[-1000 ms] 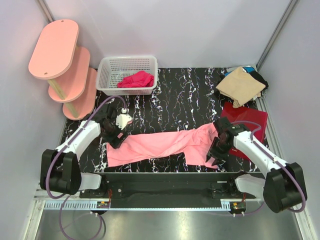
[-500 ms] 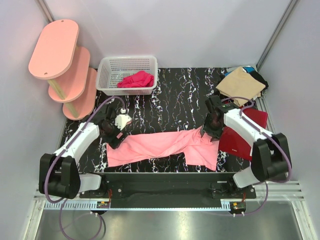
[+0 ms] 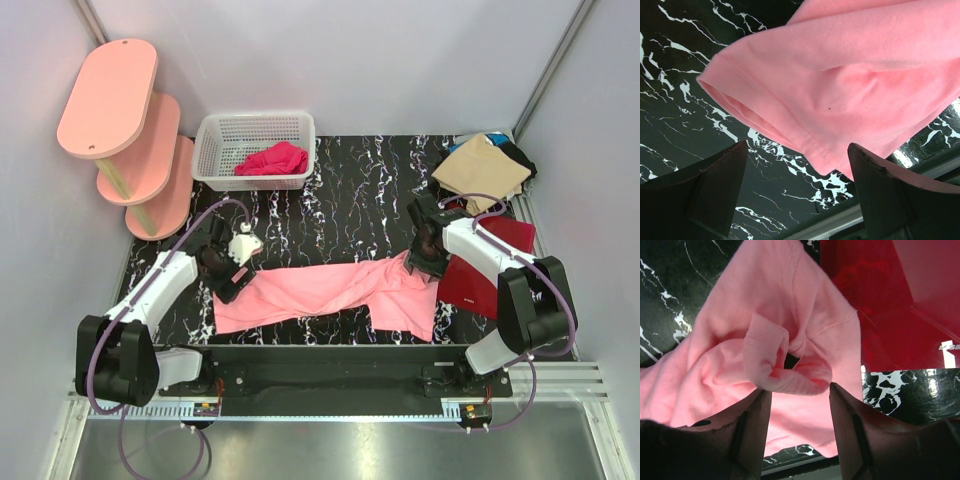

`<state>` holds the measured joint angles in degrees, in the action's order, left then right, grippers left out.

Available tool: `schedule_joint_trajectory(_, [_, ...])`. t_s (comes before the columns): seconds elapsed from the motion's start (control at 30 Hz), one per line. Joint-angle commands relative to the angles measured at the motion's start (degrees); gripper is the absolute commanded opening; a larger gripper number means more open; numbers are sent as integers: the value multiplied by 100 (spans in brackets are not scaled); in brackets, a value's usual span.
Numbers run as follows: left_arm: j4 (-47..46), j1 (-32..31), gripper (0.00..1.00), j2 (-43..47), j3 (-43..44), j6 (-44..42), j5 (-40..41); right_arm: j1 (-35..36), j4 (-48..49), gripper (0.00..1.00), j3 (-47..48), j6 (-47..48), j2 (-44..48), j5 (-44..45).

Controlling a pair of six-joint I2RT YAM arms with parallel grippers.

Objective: Fold and stack the t-shirts
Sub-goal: Flatten out the tshirt

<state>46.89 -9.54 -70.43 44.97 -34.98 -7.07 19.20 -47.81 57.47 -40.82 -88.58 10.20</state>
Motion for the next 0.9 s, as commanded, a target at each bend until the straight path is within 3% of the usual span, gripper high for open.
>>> schedule_joint_trajectory(0.0, [-66,-13,87,109,-94,-176,188,31,123,57,133,57,-37,475])
schedule_joint_trajectory(0.2, [-189,-4,87,21,-190,-158,189,40,474,49,-17,-23,-318,53])
schedule_joint_trajectory(0.37, [-198,-4,78,56,-313,-158,153,40,598,21,-113,-49,-345,-132])
schedule_joint_trajectory(0.43, [-172,-4,76,82,-340,-167,171,40,606,15,-113,-58,-327,-132])
schedule_joint_trajectory(0.67, [170,-4,71,126,-305,-193,-31,40,598,13,-113,-84,-239,-132])
schedule_joint_trajectory(0.87, [382,-4,59,-75,-445,-299,-66,40,598,13,-78,-93,-222,-141])
